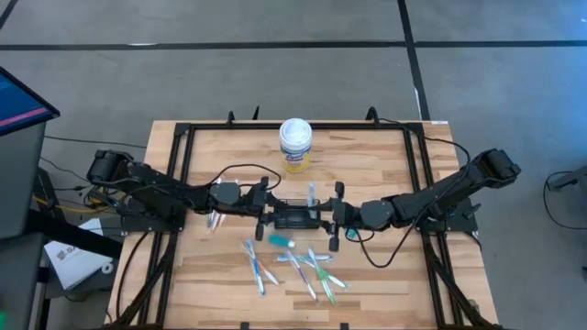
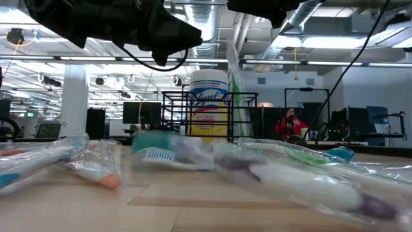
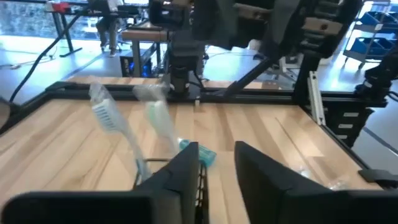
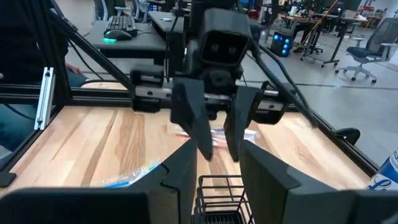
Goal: Pick & Place toothbrushing station
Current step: Put the top blue mouthwash into the black mesh organizer
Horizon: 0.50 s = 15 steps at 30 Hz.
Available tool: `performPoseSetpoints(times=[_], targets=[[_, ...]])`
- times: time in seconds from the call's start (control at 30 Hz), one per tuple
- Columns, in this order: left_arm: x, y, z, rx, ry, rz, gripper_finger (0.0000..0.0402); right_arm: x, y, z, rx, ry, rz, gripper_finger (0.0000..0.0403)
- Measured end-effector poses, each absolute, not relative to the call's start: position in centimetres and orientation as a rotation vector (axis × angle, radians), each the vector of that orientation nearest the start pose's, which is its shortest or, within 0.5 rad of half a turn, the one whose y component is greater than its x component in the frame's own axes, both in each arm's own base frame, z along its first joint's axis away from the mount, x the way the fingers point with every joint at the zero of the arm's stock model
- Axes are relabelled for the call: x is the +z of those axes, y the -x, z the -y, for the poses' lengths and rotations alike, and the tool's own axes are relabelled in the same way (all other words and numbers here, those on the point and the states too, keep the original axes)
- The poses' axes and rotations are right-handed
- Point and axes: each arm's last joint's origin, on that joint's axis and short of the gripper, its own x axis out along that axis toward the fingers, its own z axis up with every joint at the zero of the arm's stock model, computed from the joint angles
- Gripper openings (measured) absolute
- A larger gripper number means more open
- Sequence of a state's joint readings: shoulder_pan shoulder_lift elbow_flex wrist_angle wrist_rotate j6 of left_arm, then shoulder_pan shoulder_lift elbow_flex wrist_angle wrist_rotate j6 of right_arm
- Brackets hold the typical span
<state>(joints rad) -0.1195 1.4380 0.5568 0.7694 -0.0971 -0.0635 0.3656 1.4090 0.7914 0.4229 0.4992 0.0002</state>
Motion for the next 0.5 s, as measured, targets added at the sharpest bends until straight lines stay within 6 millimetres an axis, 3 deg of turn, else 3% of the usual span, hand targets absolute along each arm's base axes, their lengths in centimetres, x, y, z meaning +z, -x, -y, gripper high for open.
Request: performPoseSetpoints(times=[0.23,0.37,0.5], targets=[[20.2,-28.0,4.0,-0.153,0.06,-0.141,0.0037,24.9,-28.7,-9.8,-0.123,0.092,-0.212,0.0108],[18.5,-27.5,5.1,-0.176,0.031,-0.312,0.0039,24.9,-28.6,-9.9,-0.119,0.095,-0.217,0.0108],[18.0,-27.1,6.2,-0.154,0.002,-0.369,0.006,25.0,-28.7,-9.8,-0.123,0.089,-0.206,0.0108]])
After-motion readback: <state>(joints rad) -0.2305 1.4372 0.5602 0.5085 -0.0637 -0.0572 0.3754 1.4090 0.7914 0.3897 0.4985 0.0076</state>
